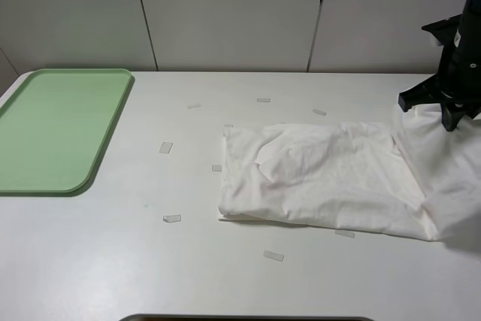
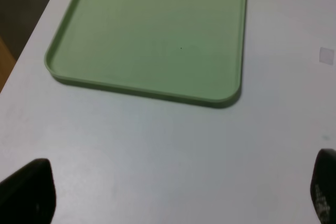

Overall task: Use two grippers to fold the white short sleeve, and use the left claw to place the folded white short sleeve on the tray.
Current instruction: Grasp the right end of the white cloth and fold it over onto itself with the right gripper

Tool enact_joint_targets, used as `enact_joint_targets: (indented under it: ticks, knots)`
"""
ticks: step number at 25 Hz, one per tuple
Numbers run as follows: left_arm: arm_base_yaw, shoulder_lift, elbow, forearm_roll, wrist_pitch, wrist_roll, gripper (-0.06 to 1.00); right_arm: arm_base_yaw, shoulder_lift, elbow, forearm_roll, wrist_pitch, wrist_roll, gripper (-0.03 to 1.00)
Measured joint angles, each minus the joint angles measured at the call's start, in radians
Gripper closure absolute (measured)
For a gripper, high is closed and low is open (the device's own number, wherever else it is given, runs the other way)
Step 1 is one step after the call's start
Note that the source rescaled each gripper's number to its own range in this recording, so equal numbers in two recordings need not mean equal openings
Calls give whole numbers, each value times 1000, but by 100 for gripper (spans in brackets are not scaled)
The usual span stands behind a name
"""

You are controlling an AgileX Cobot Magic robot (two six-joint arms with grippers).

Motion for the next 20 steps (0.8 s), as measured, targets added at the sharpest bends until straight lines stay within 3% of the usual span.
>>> enact_joint_targets:
  ticks: [18, 20]
  knots:
    - [0, 0, 0, 0, 0, 0, -3, 186, 86, 1, -47, -31, 142, 89]
    - [0, 0, 0, 0, 0, 0, -3, 191, 86, 1, -40, -28, 153, 80]
